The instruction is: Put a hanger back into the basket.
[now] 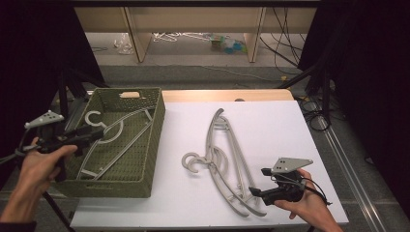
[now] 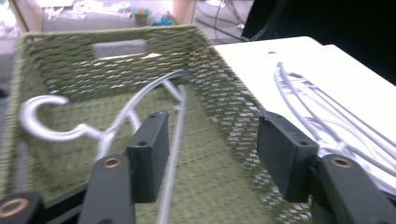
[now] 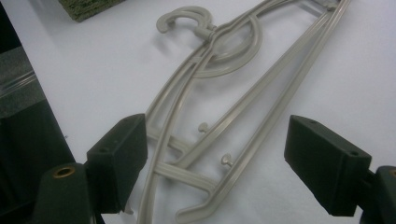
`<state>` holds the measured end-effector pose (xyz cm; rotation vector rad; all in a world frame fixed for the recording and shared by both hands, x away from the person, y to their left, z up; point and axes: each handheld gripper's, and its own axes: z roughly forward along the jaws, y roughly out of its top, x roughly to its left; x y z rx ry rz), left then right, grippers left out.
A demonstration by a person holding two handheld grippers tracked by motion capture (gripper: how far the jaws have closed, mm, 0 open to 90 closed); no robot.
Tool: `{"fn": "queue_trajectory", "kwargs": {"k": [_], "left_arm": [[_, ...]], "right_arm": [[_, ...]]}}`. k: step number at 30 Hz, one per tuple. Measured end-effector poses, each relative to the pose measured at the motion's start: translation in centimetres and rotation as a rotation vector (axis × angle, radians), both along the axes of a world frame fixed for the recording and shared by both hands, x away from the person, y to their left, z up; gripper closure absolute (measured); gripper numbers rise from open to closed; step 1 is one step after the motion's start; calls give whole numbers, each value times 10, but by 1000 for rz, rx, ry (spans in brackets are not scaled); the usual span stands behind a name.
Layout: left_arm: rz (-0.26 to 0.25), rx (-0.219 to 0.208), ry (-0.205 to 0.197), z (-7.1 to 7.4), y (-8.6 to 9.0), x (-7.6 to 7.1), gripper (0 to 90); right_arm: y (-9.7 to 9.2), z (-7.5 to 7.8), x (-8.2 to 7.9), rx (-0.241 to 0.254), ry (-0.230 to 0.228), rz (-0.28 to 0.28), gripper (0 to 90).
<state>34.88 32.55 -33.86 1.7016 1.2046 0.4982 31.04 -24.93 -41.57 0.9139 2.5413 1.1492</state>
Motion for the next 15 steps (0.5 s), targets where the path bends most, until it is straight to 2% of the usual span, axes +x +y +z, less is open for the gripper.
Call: {"fn": "queue_trajectory", "kwargs": {"k": [2,3,5,7,12,15], "left_arm": [[-30,-5,-20,-3,-15,-10,389],[-36,-18,-32,-5,-22,-14,368],[-53,-78,-56,-10,-33,-22,353],[-72,-121,-79,-15,-45,-27,337],[-168,-121,-106,-27,-77,-38,279],[-217,-131,-98,-34,-96,-46,250]], "right_arm": [[0,0,-1,9,9,-14,219],[0,0,0,8,-1,-17,218],[0,-1,0,18,-8,-22,215],[1,-2,0,24,-5,-31,213],[5,-5,0,27,-4,-15,210],[5,-5,-1,32,-1,-30,208]]}}
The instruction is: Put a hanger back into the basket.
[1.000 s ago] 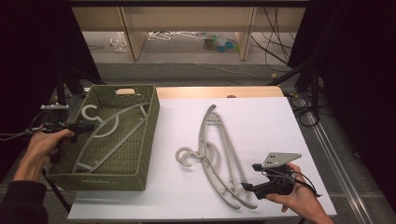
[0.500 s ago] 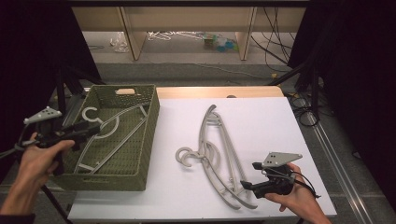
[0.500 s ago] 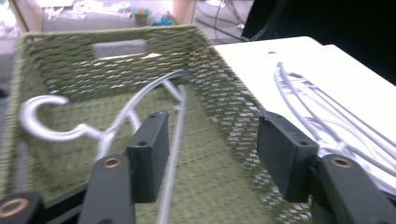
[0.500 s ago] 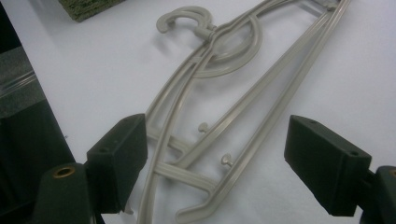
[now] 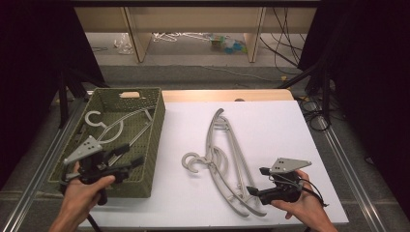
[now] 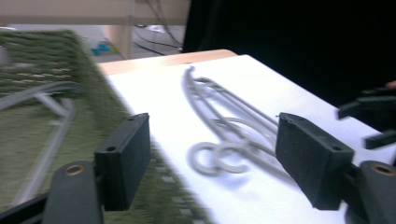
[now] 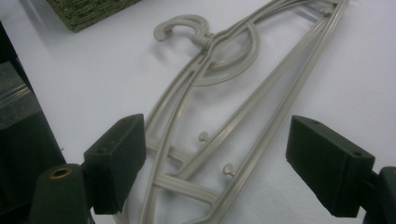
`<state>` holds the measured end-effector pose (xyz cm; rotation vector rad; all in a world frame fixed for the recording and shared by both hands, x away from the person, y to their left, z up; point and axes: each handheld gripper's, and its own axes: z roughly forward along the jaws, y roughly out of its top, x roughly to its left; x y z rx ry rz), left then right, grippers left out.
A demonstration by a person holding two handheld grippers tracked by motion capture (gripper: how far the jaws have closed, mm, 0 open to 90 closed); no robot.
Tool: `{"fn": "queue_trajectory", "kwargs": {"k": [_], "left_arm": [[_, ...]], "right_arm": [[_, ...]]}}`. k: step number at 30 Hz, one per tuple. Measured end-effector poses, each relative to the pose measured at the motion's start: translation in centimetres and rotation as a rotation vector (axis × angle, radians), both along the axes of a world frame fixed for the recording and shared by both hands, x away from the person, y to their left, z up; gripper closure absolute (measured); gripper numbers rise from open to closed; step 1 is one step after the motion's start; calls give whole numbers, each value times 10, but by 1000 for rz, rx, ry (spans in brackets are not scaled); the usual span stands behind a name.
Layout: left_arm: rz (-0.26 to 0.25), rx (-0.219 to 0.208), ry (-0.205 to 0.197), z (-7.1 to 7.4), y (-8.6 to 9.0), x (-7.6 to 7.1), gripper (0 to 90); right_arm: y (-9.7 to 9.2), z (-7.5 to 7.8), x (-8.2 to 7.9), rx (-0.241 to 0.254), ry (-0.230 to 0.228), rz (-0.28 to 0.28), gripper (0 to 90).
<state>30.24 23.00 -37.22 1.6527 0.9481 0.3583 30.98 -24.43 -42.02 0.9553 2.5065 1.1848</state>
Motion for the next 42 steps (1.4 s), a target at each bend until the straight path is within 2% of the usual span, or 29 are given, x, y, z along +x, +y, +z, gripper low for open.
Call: {"fn": "queue_trajectory", "kwargs": {"k": [2,3,5,8,11,12,14,17,18,21,23,31,34,37,38,39,40,42], "left_arm": [[-29,6,11,-5,-14,-6,216],[-30,29,13,-7,-21,-9,176],[-65,78,-12,-12,-32,-15,172],[-121,93,-8,-20,-49,-25,170],[-151,127,-38,-28,-58,-29,167],[-163,123,-43,-30,-59,-29,167],[-154,117,-43,-34,-61,-31,167],[-135,85,-42,-38,-57,-32,167],[-127,57,-33,-40,-56,-32,167],[-136,59,-55,-43,-50,-33,167],[-121,26,-23,-46,-50,-36,163],[-138,50,-19,-56,-46,-35,163],[-133,42,-11,-57,-46,-35,163],[-129,41,-14,-59,-47,-35,163],[-148,44,-27,-60,-46,-34,163],[-126,38,-6,-60,-47,-36,163],[-123,39,-5,-60,-47,-36,163],[-143,52,-31,-60,-47,-35,163]], "right_arm": [[0,0,0,4,-4,-2,206],[0,0,0,7,-5,0,206],[0,-1,0,7,-9,7,206],[1,-4,1,19,0,9,207],[2,-8,2,18,-1,14,207],[3,-9,2,18,6,10,206],[3,-9,2,24,2,8,207],[5,-9,1,28,-1,12,206],[5,-9,2,28,-5,16,206],[6,-9,0,34,-1,15,206],[7,-10,0,32,-4,20,206],[9,-9,0,29,-2,24,205],[12,-10,0,27,-7,26,205],[16,-10,1,21,-11,35,205],[18,-10,1,18,-10,47,206],[20,-10,1,16,-13,47,207],[23,-10,2,11,-10,53,207],[31,-11,3,-3,-9,65,209]]}}
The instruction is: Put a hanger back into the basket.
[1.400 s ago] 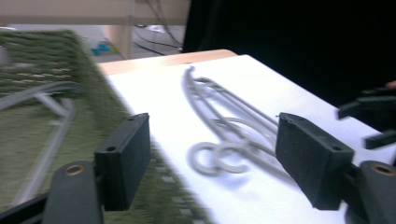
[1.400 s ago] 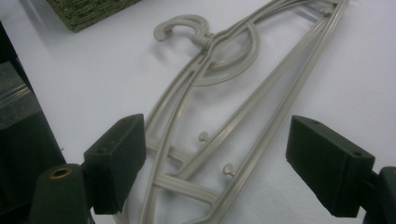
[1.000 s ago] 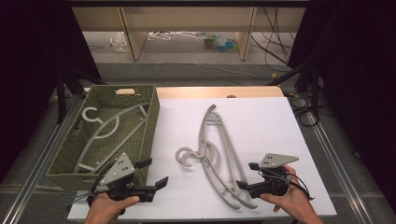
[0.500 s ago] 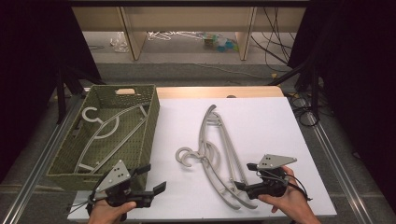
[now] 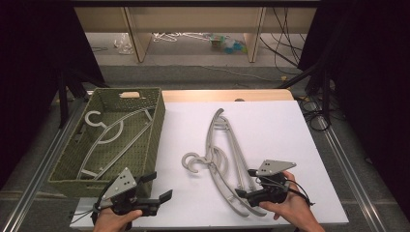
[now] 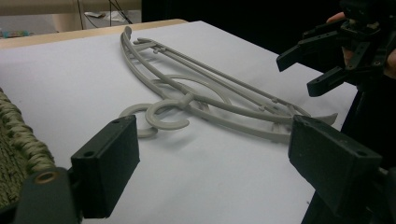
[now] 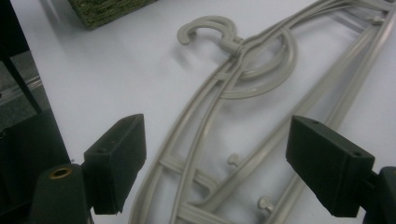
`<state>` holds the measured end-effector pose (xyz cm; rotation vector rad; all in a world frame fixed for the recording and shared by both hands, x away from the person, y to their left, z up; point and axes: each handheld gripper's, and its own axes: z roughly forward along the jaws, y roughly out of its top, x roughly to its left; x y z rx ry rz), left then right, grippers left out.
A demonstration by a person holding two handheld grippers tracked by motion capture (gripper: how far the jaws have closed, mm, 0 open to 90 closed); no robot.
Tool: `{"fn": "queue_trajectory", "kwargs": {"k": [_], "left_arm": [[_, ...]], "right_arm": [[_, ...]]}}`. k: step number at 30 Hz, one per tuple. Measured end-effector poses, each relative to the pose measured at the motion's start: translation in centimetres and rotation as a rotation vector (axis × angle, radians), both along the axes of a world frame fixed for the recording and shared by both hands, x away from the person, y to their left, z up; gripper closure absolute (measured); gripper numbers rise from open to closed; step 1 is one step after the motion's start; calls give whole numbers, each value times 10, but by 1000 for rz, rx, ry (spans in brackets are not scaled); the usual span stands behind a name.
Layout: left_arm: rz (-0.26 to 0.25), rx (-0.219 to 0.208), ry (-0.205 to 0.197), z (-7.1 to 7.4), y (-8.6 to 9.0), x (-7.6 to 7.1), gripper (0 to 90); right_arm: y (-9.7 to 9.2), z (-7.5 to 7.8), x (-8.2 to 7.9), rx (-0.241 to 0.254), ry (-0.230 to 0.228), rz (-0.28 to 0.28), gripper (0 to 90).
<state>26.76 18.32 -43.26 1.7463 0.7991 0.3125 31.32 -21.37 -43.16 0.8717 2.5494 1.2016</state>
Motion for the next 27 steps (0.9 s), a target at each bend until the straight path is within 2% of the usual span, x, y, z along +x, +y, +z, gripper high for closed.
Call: {"fn": "queue_trajectory", "kwargs": {"k": [1,2,4,6,9,10,11,15,16,18,19,22,24,27], "left_arm": [[-4,2,-3,0,0,-1,163],[10,-11,12,0,-1,-2,163],[-3,-4,-2,0,0,0,163],[5,-9,5,-1,0,-2,163],[1,-20,7,-1,0,-2,163],[0,-17,6,-1,0,-1,163],[-1,-15,4,-1,0,-2,164],[-2,-17,3,-1,0,-2,163],[-3,-17,2,-2,0,-2,163],[-4,-18,2,-2,0,-2,163],[-6,-19,2,-2,0,-2,163],[-7,-18,1,-2,0,-2,164],[-7,-13,-2,-2,0,-2,165],[-7,-4,-2,-2,-1,-2,166]], "right_arm": [[3,0,1,-3,7,10,210],[6,-1,2,-8,5,15,212],[13,-2,4,-9,17,20,221],[19,-4,7,-25,16,24,233],[28,-8,13,-49,46,28,252],[32,-10,15,-42,51,18,256],[35,-11,17,-60,64,32,267],[46,-17,26,-83,97,0,356],[48,-18,28,-107,123,-2,375],[54,-22,34,-141,137,-21,424],[56,-23,36,-156,164,-35,438],[59,-27,42,-194,170,-16,488],[62,-28,42,-228,192,-33,502],[62,-31,46,-247,189,-28,532]]}}
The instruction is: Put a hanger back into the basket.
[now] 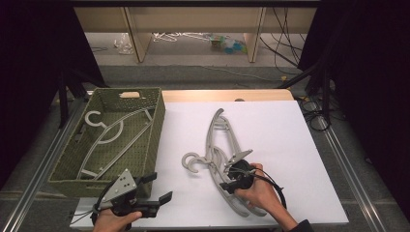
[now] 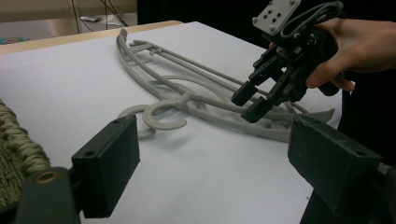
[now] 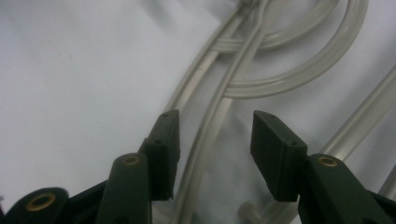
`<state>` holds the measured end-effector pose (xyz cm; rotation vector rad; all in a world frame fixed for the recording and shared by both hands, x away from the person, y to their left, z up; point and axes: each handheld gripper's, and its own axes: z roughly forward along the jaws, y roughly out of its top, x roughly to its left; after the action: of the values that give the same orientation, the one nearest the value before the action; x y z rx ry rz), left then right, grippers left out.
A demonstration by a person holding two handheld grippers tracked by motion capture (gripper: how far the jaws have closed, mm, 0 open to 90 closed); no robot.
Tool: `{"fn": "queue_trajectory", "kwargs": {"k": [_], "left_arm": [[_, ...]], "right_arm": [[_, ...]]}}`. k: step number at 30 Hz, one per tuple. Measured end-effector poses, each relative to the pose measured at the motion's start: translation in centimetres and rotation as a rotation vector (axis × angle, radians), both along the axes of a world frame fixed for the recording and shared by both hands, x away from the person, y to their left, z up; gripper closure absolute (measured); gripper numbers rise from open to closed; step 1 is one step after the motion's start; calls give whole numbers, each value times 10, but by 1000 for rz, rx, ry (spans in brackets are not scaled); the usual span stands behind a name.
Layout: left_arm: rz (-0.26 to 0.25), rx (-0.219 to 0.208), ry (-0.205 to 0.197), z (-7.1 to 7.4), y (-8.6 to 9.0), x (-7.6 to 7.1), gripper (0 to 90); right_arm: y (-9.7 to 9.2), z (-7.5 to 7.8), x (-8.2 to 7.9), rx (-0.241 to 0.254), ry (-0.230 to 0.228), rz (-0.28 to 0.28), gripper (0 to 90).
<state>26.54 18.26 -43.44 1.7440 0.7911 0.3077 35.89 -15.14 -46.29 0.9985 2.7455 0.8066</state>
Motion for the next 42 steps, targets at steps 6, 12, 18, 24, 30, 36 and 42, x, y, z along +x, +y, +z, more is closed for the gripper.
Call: {"fn": "queue_trajectory", "kwargs": {"k": [6,12,18,24,30,36,42], "left_arm": [[-16,2,-5,-1,-2,1,168],[-37,36,-13,-2,-4,1,173],[-37,25,-16,-1,-2,2,174],[-19,36,-5,-1,-3,-1,178],[-30,37,-11,-2,-4,0,180],[-23,45,-17,-1,-5,-1,182],[-15,48,-23,0,-5,0,182]], "right_arm": [[7,-5,4,-47,11,0,553],[12,-5,6,-89,-3,8,648],[5,-4,13,-59,34,-8,726],[-4,4,14,-45,55,12,739],[-22,22,14,19,41,20,758],[-42,38,15,104,8,26,809],[-49,54,10,146,-2,84,817]]}}
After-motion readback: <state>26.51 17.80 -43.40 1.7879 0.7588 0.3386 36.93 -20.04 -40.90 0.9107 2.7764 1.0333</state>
